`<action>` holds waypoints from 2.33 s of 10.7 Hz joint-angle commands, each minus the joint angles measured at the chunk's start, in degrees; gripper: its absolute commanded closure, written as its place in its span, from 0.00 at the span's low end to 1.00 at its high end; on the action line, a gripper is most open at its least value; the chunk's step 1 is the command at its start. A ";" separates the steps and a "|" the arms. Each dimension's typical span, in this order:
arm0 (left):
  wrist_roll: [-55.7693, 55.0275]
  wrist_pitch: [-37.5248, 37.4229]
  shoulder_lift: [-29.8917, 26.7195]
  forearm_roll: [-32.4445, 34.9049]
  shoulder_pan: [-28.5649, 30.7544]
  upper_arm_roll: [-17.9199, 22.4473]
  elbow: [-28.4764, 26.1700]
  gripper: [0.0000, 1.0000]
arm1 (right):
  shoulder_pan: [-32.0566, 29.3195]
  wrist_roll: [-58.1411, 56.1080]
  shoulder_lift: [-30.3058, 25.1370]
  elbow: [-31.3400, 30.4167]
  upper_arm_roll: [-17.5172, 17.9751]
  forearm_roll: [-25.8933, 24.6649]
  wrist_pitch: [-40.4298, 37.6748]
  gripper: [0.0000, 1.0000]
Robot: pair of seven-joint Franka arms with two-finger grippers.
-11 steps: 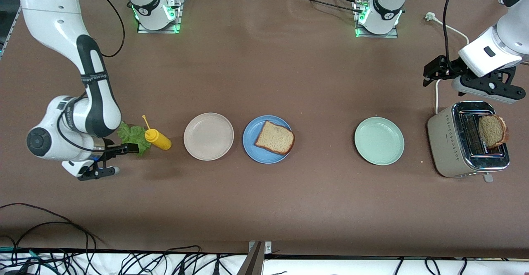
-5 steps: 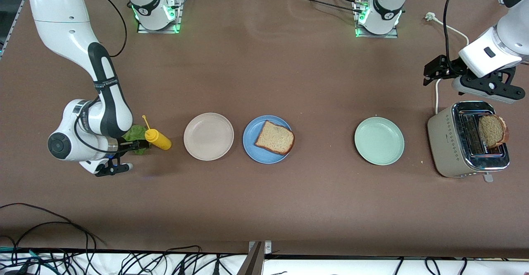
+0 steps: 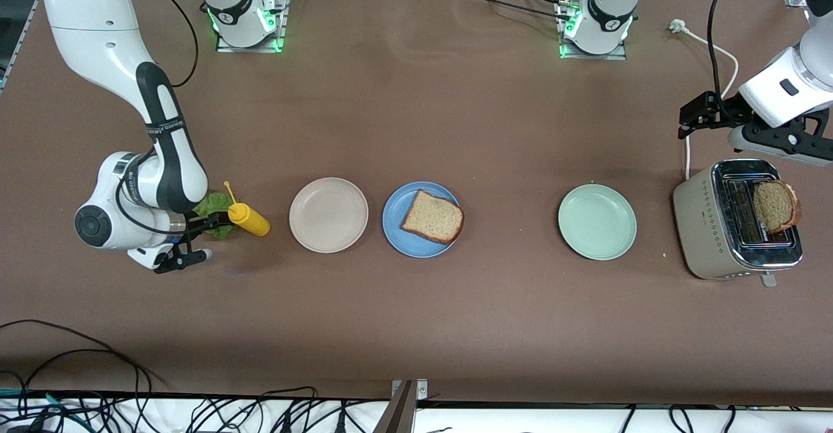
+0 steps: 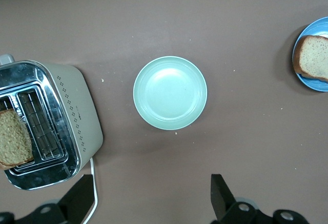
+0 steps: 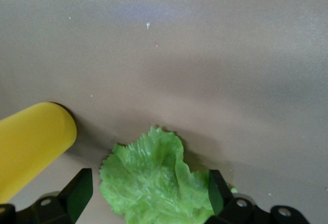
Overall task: Make sandwich in blue plate with both arms
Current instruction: 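Lower the right gripper onto the lettuce leaf and grasp it, then lift the lettuce leaf with the right gripper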
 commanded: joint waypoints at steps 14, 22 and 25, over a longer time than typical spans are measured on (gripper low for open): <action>-0.06 -1.14 1.08 1.05 -0.04 -0.37 2.22 0.00 | -0.02 -3.68 -12.06 -5.99 0.98 -1.00 -2.74 1.00; -0.06 -1.14 1.08 1.13 0.05 -0.37 2.31 0.00 | 4.09 -2.28 -23.42 -4.76 0.89 -2.60 -14.34 1.00; -0.06 -1.14 1.08 1.05 0.05 -0.37 2.22 0.00 | 9.01 8.15 -22.20 -0.29 0.54 -2.51 -18.82 1.00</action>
